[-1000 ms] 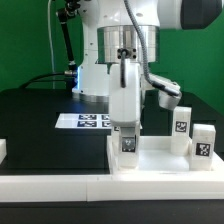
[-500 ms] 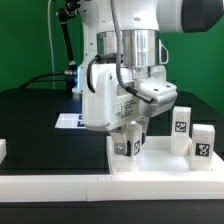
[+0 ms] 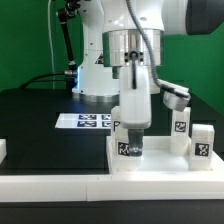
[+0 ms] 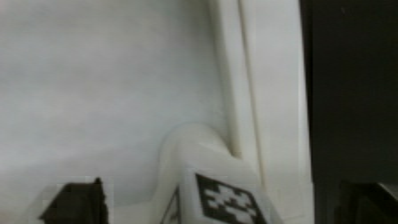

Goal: Assemble square table

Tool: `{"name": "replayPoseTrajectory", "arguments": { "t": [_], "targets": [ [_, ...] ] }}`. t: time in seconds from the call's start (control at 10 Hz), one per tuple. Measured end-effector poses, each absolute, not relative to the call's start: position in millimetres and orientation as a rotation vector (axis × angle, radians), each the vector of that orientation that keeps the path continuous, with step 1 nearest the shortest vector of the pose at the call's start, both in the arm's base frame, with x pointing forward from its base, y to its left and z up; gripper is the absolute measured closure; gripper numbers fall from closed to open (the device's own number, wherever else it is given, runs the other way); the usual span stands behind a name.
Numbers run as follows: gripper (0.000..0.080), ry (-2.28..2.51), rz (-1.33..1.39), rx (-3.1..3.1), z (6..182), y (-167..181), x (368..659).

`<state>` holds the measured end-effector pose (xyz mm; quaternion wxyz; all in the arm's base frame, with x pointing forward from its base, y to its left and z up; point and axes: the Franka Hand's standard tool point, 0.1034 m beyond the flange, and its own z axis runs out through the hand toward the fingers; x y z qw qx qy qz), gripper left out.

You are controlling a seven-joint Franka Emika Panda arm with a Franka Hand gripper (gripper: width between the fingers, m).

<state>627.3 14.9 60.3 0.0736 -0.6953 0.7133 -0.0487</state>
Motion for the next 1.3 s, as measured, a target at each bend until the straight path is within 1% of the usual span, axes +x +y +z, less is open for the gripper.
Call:
{"name": "replayPoseTrajectory", "arguments": {
  "t": [0.3, 0.5, 0.6, 0.8, 0.9, 1.0, 1.1, 1.2, 1.3],
  "targets": [
    [0.0150, 1.923, -0.170, -2.305, 60.3, 13.2, 627.3],
    [0.0150, 1.464, -0.213, -2.643, 63.4, 2.0, 628.9],
    [0.0150, 1.312, -0.220, -2.727, 63.0, -2.1, 629.7],
    [0.0150, 1.353, -0.218, -2.705, 62.3, -2.0, 629.5],
    [0.0267, 1.354, -0.218, -2.705, 62.1, -2.4, 629.3],
    [0.0414, 1.379, -0.216, -2.691, 61.8, -2.3, 629.2],
    [0.0414, 1.497, -0.206, -2.621, 61.3, -2.9, 628.6],
    [0.0509, 1.578, -0.200, -2.569, 61.0, -3.4, 628.2],
    [0.0509, 1.683, -0.191, -2.497, 60.8, -4.4, 627.7]
  ]
}}
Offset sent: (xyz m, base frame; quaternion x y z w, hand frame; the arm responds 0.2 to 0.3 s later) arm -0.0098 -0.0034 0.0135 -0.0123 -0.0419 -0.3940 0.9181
